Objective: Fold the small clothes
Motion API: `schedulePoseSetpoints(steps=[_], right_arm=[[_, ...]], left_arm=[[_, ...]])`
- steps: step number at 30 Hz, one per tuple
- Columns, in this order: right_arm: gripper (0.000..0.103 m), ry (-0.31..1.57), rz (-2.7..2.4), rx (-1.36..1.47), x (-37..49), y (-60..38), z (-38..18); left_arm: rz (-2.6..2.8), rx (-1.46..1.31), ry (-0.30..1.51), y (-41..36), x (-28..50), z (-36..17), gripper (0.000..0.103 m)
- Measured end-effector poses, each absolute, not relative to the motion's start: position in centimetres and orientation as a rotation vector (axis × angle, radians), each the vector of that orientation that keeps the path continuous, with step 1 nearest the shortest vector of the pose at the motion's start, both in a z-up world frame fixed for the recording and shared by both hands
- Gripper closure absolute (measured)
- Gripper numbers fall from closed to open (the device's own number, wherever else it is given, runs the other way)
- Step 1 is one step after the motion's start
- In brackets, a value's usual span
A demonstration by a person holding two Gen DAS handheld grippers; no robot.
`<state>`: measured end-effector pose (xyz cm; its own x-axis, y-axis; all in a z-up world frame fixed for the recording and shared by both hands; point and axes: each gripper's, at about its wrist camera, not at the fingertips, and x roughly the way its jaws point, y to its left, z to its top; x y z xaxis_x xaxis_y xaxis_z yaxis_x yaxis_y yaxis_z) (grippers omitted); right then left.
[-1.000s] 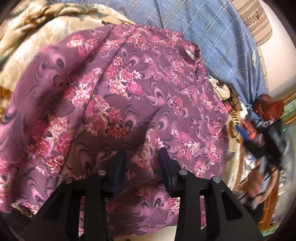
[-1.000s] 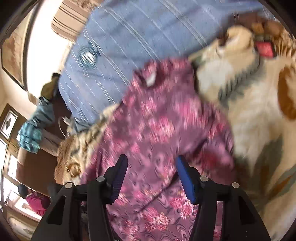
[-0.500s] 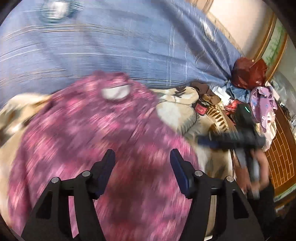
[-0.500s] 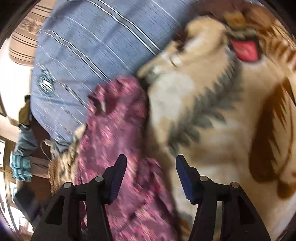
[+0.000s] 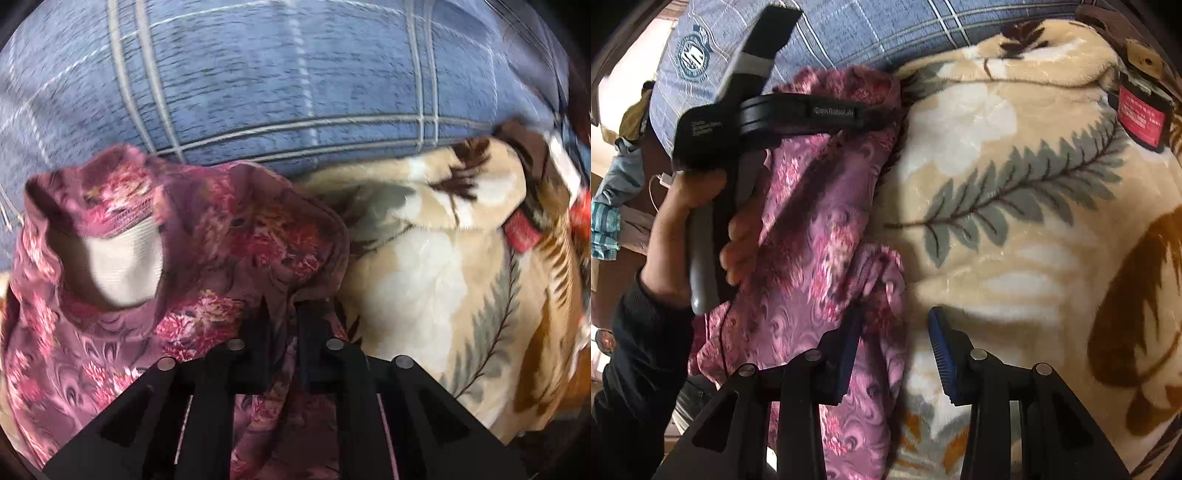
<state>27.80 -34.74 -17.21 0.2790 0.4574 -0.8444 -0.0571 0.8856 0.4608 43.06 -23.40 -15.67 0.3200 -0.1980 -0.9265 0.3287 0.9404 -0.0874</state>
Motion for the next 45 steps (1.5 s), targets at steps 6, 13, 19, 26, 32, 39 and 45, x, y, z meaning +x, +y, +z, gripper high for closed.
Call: schedulePoseSetpoints(steps=[6, 13, 19, 26, 32, 39, 45], right_arm=[[0.063, 1.266, 0.363, 0.296, 28.2, -33.7, -17.3], [0.062, 1.197, 0.315, 0.322, 28.7, -33.8, -17.5], [0.099, 1.255, 0.287, 0.305, 28.2, -34.3, -17.3], [0.099, 1.233, 0.271, 0.336, 26.6, -36.5, -16.2], [0.098, 1.245, 0.263, 0.315, 25.6, -36.5, -15.3], [0.093, 1.235, 0.286, 0.242, 25.1, -35.2, -15.0], [0.053, 1.101, 0.323, 0.267, 25.3, -36.0, -12.9]], left_arm=[[-0.419, -0.176, 1.234, -18.3, 44.0, -12.7, 0.098], [-0.384, -0.295, 1.313, -15.5, 44.9, -13.1, 0.097], [-0.352, -0.195, 1.274, -17.9, 44.3, -12.0, 0.076], [-0.4, -0.072, 1.224, -21.8, 44.0, -10.3, 0.049], [-0.405, 0.055, 1.248, -25.8, 44.3, -13.2, 0.054], [-0.381, 0.087, 1.23, -27.7, 44.6, -14.5, 0.096], [-0.469, -0.213, 1.251, -23.4, 46.0, -12.3, 0.096]])
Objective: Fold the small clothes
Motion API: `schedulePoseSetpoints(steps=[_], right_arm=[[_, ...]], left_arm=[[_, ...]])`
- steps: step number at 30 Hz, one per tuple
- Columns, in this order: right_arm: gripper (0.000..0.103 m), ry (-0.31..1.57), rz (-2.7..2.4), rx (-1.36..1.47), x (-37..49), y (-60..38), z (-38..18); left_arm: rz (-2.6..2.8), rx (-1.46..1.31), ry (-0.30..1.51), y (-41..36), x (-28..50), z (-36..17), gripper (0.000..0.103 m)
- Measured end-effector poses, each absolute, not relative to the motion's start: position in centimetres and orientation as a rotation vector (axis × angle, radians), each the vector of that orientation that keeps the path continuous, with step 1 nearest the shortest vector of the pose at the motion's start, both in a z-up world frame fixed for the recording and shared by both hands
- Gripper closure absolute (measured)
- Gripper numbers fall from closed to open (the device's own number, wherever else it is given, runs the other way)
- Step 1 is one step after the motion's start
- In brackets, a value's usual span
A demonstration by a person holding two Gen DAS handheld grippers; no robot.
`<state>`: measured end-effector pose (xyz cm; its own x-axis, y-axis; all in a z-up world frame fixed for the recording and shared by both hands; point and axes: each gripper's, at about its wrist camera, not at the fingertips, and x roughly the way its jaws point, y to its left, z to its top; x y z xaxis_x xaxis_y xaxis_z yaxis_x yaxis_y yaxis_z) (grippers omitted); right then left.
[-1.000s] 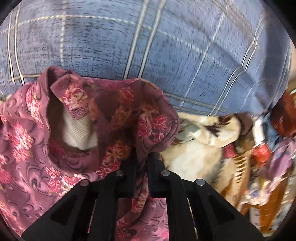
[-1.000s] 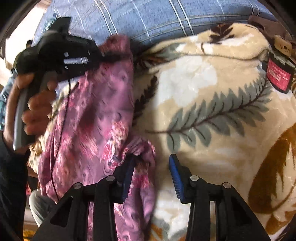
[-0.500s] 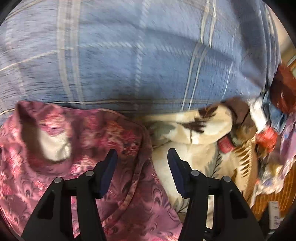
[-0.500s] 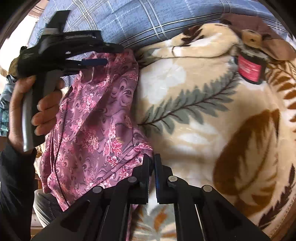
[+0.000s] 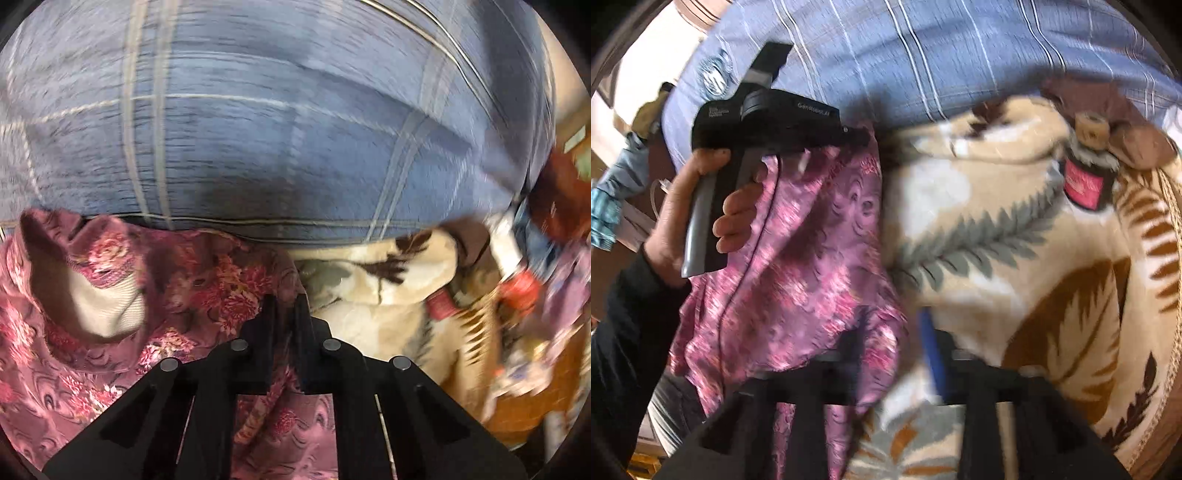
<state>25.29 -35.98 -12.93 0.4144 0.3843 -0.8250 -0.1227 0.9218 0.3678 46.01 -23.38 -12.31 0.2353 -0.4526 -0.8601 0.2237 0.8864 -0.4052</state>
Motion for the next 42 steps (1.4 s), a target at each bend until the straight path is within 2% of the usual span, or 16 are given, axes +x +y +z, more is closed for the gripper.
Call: schedulePoseSetpoints(steps=[7, 9, 13, 14, 15, 19, 20, 22, 23, 24, 25, 28, 30, 32, 36, 42], right_arm=[[0.053, 1.188, 0.26, 0.392, 27.4, -35.7, -16.7], [0.091, 1.235, 0.296, 0.432, 27.8, -35.5, -17.4], [0.092, 1.179, 0.258, 0.437, 25.7, -37.3, -14.8], [0.101, 1.177, 0.227, 0.409, 25.2, -37.8, -14.4], [0.103, 1.187, 0.123, 0.343, 24.7, -38.3, -14.7], [0.103, 1.239, 0.1, 0.452, 25.2, -40.1, -16.7], [0.1, 1.205, 0.121, 0.442, 25.0, -39.8, -15.9], [0.093, 1.115, 0.218, 0.451, 24.7, -38.7, -13.7], [0.078, 1.083, 0.263, 0.461, 24.6, -38.1, -13.0], [0.051, 1.065, 0.298, 0.465, 24.8, -37.7, -12.6], [0.041, 1.054, 0.312, 0.458, 24.8, -36.9, -12.5], [0.04, 1.051, 0.304, 0.4, 24.8, -35.6, -12.5], [0.04, 1.015, 0.311, 0.407, 24.7, -35.4, -11.6], [0.04, 0.951, 0.308, 0.391, 24.1, -35.0, -10.4], [0.04, 0.799, 0.284, 0.421, 21.2, -32.7, -8.5], [0.04, 0.733, 0.336, 0.395, 18.8, -25.1, -8.7]], left_arm=[[-0.474, -0.304, 1.305, -23.5, 46.5, -14.2, 0.096], [-0.49, -0.328, 1.294, -23.3, 46.6, -14.1, 0.096], [-0.549, -0.377, 1.252, -22.0, 47.0, -12.7, 0.096], [-0.552, -0.381, 1.24, -22.2, 47.1, -12.6, 0.096], [-0.527, -0.353, 1.219, -22.3, 47.2, -12.5, 0.096], [-0.459, -0.244, 1.277, -23.9, 47.7, -15.3, 0.094], [-0.452, -0.224, 1.285, -24.2, 47.4, -15.6, 0.093], [-0.453, -0.216, 1.263, -24.0, 46.6, -14.9, 0.078], [-0.447, -0.204, 1.256, -23.6, 46.1, -14.1, 0.062], [-0.443, -0.195, 1.245, -23.3, 45.8, -13.4, 0.059], [-0.451, -0.185, 1.217, -22.6, 44.9, -12.0, 0.059], [-0.454, -0.106, 1.1, -19.8, 40.3, -7.3, 0.055], [-0.415, -0.099, 0.997, -16.8, 35.9, -4.8, 0.043], [-0.372, -0.108, 0.918, -12.7, 30.7, -3.4, 0.042], [-0.265, -0.149, 0.852, -4.1, 20.4, -4.3, 0.04], [-0.043, -0.246, 0.87, 8.1, 12.2, -7.2, 0.04]])
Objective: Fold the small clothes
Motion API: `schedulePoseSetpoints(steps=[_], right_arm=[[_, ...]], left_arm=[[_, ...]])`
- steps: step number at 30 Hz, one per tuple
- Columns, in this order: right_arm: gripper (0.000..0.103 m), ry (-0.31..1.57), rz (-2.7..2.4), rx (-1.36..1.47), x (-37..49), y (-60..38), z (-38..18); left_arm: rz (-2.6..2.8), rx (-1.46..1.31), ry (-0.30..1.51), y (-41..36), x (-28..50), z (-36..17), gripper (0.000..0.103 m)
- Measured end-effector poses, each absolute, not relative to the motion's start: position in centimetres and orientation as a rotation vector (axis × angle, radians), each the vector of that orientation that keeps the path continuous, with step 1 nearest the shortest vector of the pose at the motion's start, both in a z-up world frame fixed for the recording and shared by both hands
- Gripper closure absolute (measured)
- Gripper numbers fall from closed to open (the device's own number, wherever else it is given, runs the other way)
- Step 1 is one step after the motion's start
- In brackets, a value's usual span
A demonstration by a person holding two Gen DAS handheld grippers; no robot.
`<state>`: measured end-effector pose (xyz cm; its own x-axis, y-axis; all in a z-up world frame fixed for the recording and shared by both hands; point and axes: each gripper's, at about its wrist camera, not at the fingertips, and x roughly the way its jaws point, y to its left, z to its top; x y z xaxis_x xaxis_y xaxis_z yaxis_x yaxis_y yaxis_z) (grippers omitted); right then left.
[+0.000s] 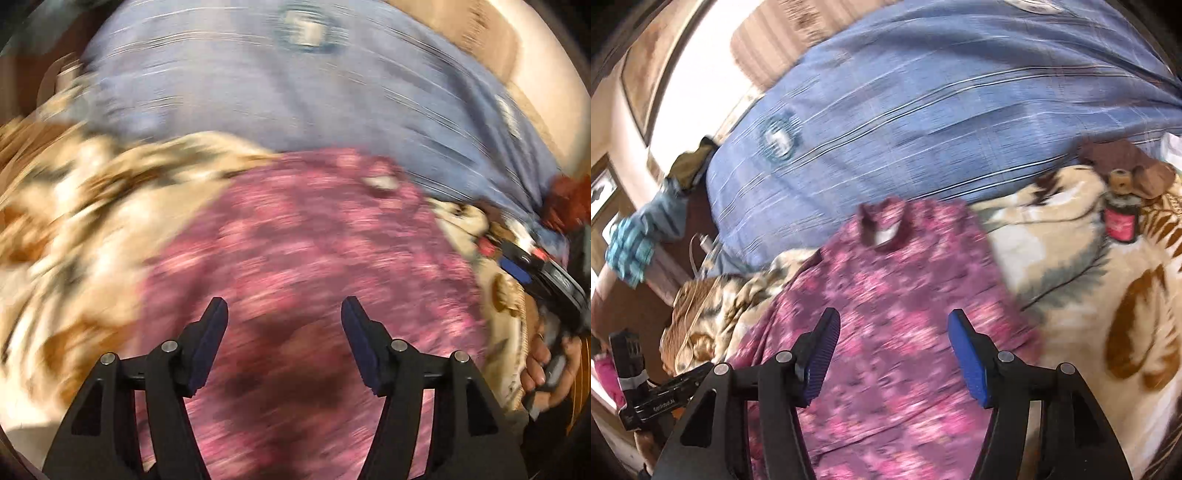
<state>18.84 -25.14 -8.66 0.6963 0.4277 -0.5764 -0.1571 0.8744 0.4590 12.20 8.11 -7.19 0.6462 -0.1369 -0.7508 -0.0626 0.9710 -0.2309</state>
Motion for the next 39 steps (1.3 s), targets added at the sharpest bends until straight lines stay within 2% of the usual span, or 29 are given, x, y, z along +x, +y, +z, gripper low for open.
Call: schedulePoseSetpoints(steps=[3, 6, 9, 13, 15, 17, 19, 21, 24, 30, 34, 38, 39], right_arm=[[0.04, 0.785, 0.428, 0.508, 16.1, -22.4, -10.4], [0.04, 0.833, 0.445, 0.548, 14.7, -19.1, -12.2], [0.04, 0.881, 0.526, 0.53, 14.8, -15.3, -11.9], [0.04, 0.927, 0.588, 0.44, 16.4, -9.9, -10.5], [0.046, 0.985, 0.64, 0.384, 17.5, -6.9, -10.6], [0.058, 1.046, 0.663, 0.335, 18.6, -4.2, -11.4], [0.058, 1.109, 0.643, 0.298, 19.7, -2.0, -12.8], [0.06, 1.157, 0.655, 0.313, 20.8, -0.5, -14.2], [0.06, 1.225, 0.617, 0.309, 22.4, 1.8, -16.0], [0.07, 1.29, 0.632, 0.384, 23.7, 3.3, -17.7], [0.074, 1.355, 0.533, 0.358, 24.1, 3.7, -18.6], [0.071, 1.358, 0.479, 0.349, 23.9, 3.3, -18.8], [0.077, 1.374, 0.474, 0.342, 24.1, 3.5, -19.3]], left_arm=[[0.024, -0.425, 0.785, 14.5, 8.2, -7.7, 0.038], [0.056, -0.534, 0.815, 17.7, 7.3, -10.3, 0.038], [0.012, -0.6, 0.904, 18.0, 8.5, -12.5, 0.038], [-0.018, -0.554, 0.943, 16.7, 8.9, -13.0, 0.038], [-0.016, -0.545, 0.961, 16.4, 8.5, -13.2, 0.038], [-0.017, -0.567, 0.989, 16.6, 8.3, -13.6, 0.039], [-0.027, -0.604, 1.013, 16.9, 8.6, -14.4, 0.047], [-0.011, -0.584, 1.035, 17.1, 8.6, -14.7, 0.083], [-0.049, -0.668, 1.021, 18.2, 8.2, -14.9, 0.092], [-0.258, -1.052, 0.873, 22.2, 6.9, -14.9, 0.094], [-0.33, -1.171, 0.842, 23.0, 6.7, -15.5, 0.094], [-0.331, -1.24, 0.821, 23.8, 6.7, -16.1, 0.094], [-0.328, -1.222, 0.836, 23.5, 6.9, -16.1, 0.094]])
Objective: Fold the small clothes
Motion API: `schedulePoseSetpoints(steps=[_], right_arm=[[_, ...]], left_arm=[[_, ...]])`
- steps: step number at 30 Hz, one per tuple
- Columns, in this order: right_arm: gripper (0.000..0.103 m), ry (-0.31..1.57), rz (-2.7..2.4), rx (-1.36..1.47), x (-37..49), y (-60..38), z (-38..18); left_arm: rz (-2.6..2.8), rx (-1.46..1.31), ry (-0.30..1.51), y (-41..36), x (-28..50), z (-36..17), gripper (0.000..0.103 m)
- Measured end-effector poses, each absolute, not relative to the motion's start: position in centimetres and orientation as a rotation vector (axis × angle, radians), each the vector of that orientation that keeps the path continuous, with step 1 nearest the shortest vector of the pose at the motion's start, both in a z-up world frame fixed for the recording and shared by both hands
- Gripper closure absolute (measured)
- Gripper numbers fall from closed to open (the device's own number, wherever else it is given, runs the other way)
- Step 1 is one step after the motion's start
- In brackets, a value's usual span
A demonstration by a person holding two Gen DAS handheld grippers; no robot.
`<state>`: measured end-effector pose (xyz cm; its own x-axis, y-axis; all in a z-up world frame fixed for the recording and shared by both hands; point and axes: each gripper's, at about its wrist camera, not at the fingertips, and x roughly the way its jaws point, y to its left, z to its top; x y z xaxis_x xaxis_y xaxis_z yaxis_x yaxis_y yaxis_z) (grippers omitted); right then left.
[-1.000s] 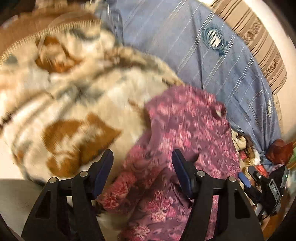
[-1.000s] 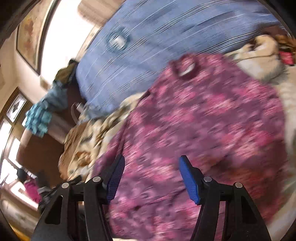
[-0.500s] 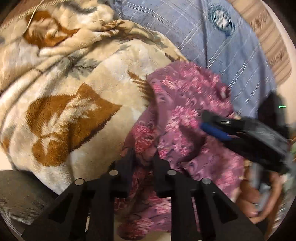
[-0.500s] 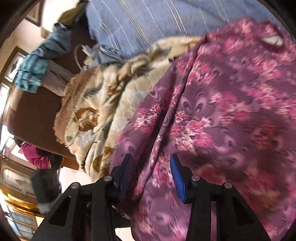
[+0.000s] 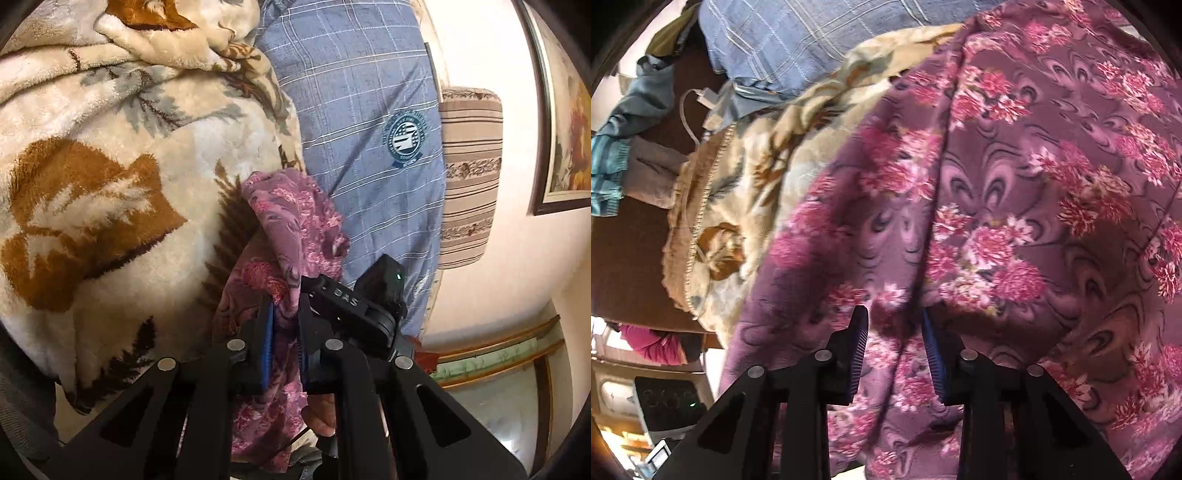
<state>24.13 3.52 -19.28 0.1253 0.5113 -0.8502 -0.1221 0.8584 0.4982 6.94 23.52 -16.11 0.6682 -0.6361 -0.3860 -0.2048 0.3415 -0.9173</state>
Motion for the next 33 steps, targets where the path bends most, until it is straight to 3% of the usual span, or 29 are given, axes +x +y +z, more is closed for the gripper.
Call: schedulePoseSetpoints(steps=[1, 2, 10, 17, 21, 26, 29, 31, 32, 33], right_arm=[[0.085, 1.374, 0.482, 0.335, 24.3, 3.8, -19.4], [0.099, 1.385, 0.496, 0.322, 24.5, 4.2, -19.4], [0.101, 1.225, 0.612, 0.41, 24.6, -0.5, -8.6], [0.101, 1.236, 0.596, 0.405, 22.7, -7.1, -3.9], [0.101, 1.289, 0.529, 0.354, 21.6, -11.7, -5.4], [0.1, 1.321, 0.378, 0.259, 21.2, -16.1, -12.4], [0.094, 1.314, 0.343, 0.311, 20.8, -18.7, -16.3], [0.09, 1.26, 0.354, 0.392, 19.4, -20.8, -16.8], [0.082, 1.236, 0.356, 0.414, 18.7, -21.6, -16.6], [0.065, 1.204, 0.347, 0.432, 17.6, -22.5, -16.1]], left_arm=[[-0.344, -1.205, 0.837, 23.2, 7.2, -16.1, 0.094], [-0.353, -1.195, 0.841, 22.9, 7.3, -16.0, 0.094], [-0.427, -1.206, 0.703, 23.2, 6.4, -13.1, 0.094], [-0.763, -1.215, 0.781, 14.2, 6.7, -8.3, 0.094], [-0.86, -1.085, 0.919, 6.9, 6.9, -9.2, 0.094], [-0.782, -0.903, 1.162, -0.4, 8.6, -16.0, 0.094], [-0.677, -0.621, 1.211, -2.6, 7.5, -16.4, 0.093], [-0.742, -0.587, 1.183, -2.5, 6.4, -14.9, 0.084], [-0.767, -0.58, 1.162, -2.1, 6.0, -14.0, 0.072], [-0.778, -0.576, 1.124, -1.2, 5.7, -13.0, 0.061]])
